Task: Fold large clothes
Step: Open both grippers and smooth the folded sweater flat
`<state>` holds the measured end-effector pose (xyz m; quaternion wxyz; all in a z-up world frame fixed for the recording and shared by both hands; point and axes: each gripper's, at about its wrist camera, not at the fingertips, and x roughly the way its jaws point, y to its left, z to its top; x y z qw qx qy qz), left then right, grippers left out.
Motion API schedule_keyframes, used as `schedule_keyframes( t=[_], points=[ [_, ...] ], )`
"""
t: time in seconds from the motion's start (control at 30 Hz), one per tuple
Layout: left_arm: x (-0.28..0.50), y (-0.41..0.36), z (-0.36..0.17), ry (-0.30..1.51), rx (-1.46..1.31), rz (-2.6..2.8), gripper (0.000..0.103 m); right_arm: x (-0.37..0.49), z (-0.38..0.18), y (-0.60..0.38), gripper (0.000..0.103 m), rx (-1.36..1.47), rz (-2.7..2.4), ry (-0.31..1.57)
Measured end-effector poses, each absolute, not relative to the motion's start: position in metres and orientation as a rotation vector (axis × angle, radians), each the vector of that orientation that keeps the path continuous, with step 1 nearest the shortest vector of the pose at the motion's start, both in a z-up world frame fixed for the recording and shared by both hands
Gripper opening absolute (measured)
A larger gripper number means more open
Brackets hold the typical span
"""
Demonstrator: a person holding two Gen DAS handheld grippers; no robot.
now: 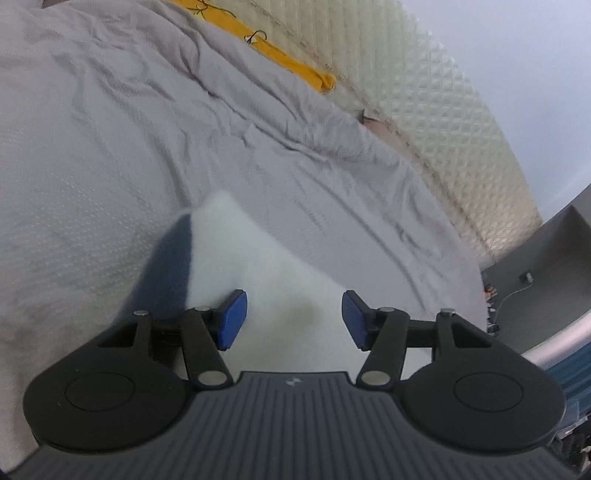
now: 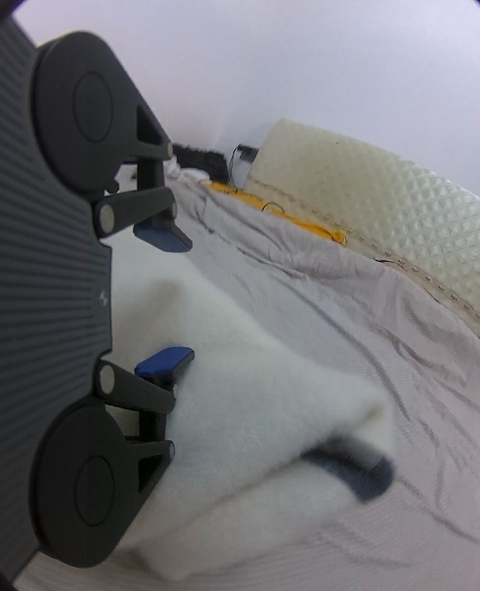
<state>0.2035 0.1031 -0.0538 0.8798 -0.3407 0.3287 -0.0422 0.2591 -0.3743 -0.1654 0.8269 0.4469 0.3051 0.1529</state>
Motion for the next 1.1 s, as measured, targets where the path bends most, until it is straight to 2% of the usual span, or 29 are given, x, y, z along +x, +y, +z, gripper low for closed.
schedule_keyframes(
  t=[0.23,0.33,0.43,0.63,0.9,1.1],
  points=[
    [0.237,0.094,-0.082,0.745,-0.590,-0.076,0.062,0.286,-0.174,-0.363,0.058,0.768,0.342,0.639],
    [0.243,0.091,-0.087,0.742,-0.555,-0.079,0.062,0.292,-0.177,-0.361,0.052,0.710,0.328,0.638],
    [0.241,0.087,-0.085,0.729,-0.513,-0.080,0.063,0.290,-0.175,-0.359,0.052,0.678,0.319,0.630],
    [0.216,0.072,-0.068,0.680,-0.393,-0.074,0.064,0.273,-0.158,-0.349,0.054,0.578,0.300,0.604],
    [0.158,0.044,-0.045,0.608,-0.141,-0.043,0.064,0.225,-0.129,-0.319,0.057,0.305,0.263,0.523],
    [0.138,0.029,-0.050,0.649,-0.084,-0.075,0.064,0.205,-0.134,-0.298,0.056,0.109,0.220,0.554]
  ],
)
